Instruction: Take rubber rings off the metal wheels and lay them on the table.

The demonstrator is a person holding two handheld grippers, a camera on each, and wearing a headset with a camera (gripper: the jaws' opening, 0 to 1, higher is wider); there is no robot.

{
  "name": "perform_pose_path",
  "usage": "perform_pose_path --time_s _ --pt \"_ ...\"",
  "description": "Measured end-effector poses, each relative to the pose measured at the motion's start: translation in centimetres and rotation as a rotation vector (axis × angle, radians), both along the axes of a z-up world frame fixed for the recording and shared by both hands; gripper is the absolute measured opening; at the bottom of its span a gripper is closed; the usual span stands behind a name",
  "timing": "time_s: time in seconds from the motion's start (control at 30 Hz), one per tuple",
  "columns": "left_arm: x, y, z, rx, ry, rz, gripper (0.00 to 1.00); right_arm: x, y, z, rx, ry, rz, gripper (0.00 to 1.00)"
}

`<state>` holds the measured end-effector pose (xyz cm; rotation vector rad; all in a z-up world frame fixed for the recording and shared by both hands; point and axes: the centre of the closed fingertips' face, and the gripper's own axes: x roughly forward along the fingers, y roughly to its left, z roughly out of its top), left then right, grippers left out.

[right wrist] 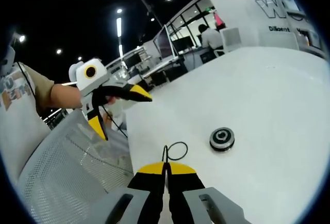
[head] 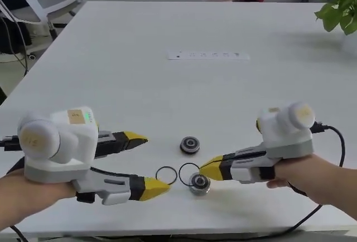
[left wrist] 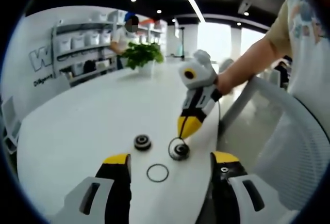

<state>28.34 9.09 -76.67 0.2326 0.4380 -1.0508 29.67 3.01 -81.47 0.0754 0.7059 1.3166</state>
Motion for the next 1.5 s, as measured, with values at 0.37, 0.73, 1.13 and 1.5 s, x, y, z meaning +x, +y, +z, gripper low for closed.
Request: perform_pose_path --time_s 0.37,0.73,1.13,1.5 --pt "-0.1 1.6 -0.1 0.005 -0.009 0.029 0.66 0.8 2.3 0.2 0.004 -0.009 0.000 0.00" --pt "-0.1 2.8 0.0 0.001 -0.013 0.061 0.66 1.1 4.5 -0.7 -0.008 0.014 -0.003 0.00" --pt "-0.4 3.4 -0.5 0.013 -0.005 0.074 0.66 1.4 4.8 -2.3 -0.049 0.034 -0.029 0.00" --pt "-0.3 3.1 -0.8 0.018 0.003 0.073 0.66 1.7 4.4 -3.1 -0.066 0.044 -0.054 0.00"
